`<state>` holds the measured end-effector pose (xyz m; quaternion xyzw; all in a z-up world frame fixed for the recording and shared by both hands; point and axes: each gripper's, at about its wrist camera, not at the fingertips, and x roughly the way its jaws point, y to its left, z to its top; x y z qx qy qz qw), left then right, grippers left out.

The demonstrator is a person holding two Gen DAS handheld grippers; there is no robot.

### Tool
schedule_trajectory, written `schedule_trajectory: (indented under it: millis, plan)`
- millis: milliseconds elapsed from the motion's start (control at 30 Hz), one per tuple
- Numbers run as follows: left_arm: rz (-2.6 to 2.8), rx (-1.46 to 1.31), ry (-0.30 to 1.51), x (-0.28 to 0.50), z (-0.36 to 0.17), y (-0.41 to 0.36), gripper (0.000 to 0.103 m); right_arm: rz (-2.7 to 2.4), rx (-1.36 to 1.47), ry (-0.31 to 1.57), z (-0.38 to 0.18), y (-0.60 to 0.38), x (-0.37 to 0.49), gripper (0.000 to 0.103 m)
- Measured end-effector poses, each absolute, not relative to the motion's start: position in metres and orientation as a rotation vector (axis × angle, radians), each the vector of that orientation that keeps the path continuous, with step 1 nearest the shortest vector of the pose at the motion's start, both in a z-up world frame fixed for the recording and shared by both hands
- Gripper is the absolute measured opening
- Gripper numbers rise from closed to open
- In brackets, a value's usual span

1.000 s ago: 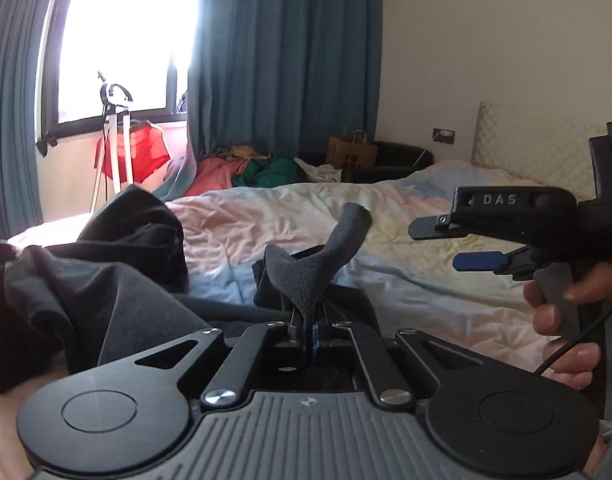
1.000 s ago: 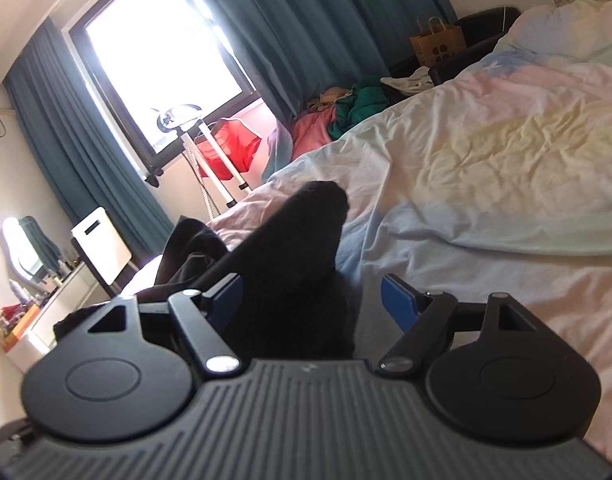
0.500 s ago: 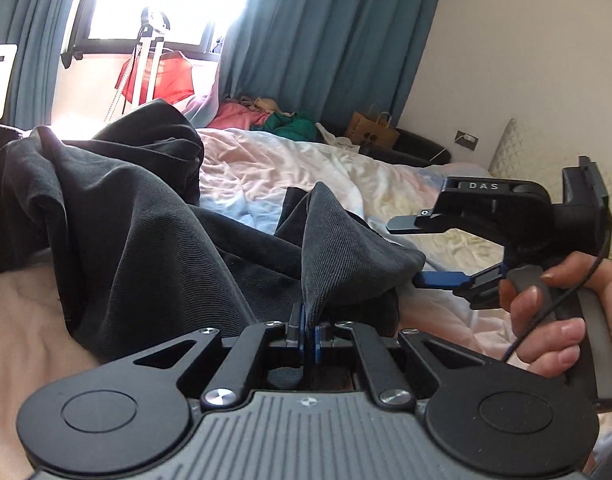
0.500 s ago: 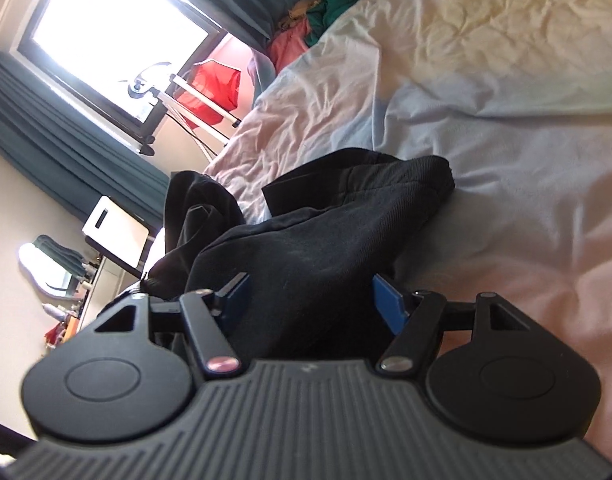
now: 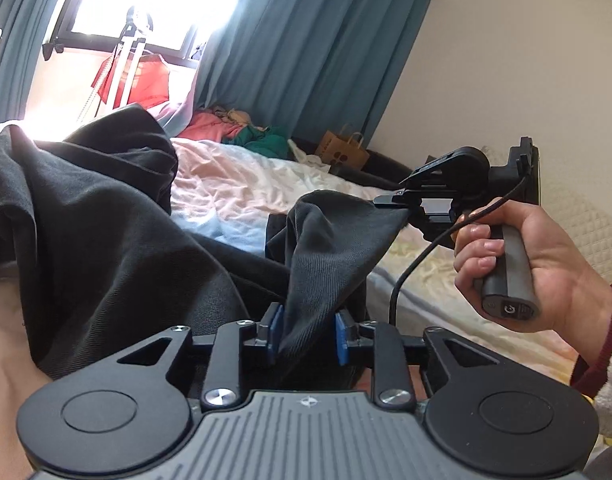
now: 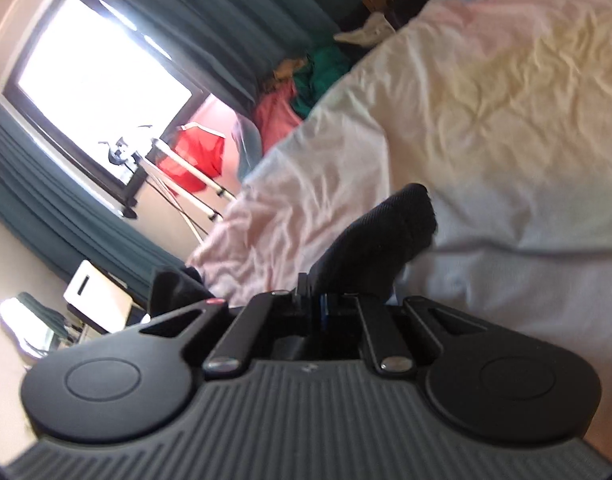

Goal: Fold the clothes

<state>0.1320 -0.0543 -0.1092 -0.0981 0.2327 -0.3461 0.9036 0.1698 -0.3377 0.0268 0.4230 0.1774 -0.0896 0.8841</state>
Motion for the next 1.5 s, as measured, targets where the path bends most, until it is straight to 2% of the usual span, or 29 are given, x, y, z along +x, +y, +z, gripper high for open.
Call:
schedule_trajectory:
  millis: [33,100,233,300,400,533,733,967,1000,1067,1100,1133,1167,1200,1233,1367,1500]
  plan:
    - [-0.724,-0.213,0.460,0.129,-0.106,-0.053,0.054,-0.196,0.894,0.318,0.032,-0.348,0.162,0.007]
    - [-0.725,-0.246,0.427,0.124,-0.099,-0.048,0.066,-0.220,0.943,0.198,0.041,-0.374,0.141,0.007]
    - [-0.662,-0.325,0.430,0.122,-0.093,-0.031,0.079,-0.330,0.965,-0.006,0.040,-0.421,0.090,0.007]
    - [-0.588,-0.381,0.465,0.125,-0.094,-0.016,0.080,-0.366,0.982,0.038,0.026,-0.434,0.082,0.007]
    - [-0.418,-0.515,0.560,0.139,-0.102,0.020,0.083,-0.439,1.050,0.242,-0.010,-0.446,0.085,0.007]
    - [-0.133,-0.853,0.648,0.157,-0.124,0.096,0.083,-0.480,1.160,0.428,-0.054,-0.459,0.090,0.008]
    - [0.235,-1.171,0.576,0.165,-0.143,0.199,0.084,-0.432,1.228,0.402,-0.062,-0.465,0.086,0.008]
    - [0.320,-1.279,0.423,0.171,-0.164,0.233,0.083,-0.414,1.275,0.375,-0.072,-0.473,0.087,0.009]
    - [0.316,-1.261,0.416,0.171,-0.164,0.235,0.080,-0.416,1.281,0.368,-0.074,-0.474,0.087,0.009]
    - [0.312,-1.218,0.412,0.170,-0.161,0.236,0.065,-0.419,1.284,0.348,-0.077,-0.477,0.088,0.008]
    - [0.313,-1.186,0.426,0.172,-0.159,0.235,0.048,-0.419,1.285,0.337,-0.078,-0.479,0.089,0.008]
    - [0.313,-1.164,0.438,0.172,-0.156,0.235,0.037,-0.420,1.281,0.328,-0.077,-0.479,0.090,0.008]
    - [0.306,-1.157,0.449,0.168,-0.153,0.243,0.033,-0.420,1.276,0.318,-0.075,-0.479,0.092,0.008]
    - [0.288,-1.149,0.453,0.162,-0.147,0.251,0.021,-0.421,1.271,0.309,-0.074,-0.479,0.093,0.008]
    - [0.265,-1.132,0.451,0.160,-0.140,0.255,0.016,-0.419,1.254,0.295,-0.069,-0.477,0.092,0.008]
    - [0.214,-0.943,0.409,0.153,-0.076,0.265,0.011,-0.404,1.165,0.227,-0.043,-0.469,0.083,0.007]
    - [0.165,-0.963,0.388,0.148,-0.008,0.284,0.009,-0.390,1.075,0.161,-0.017,-0.461,0.075,0.007]
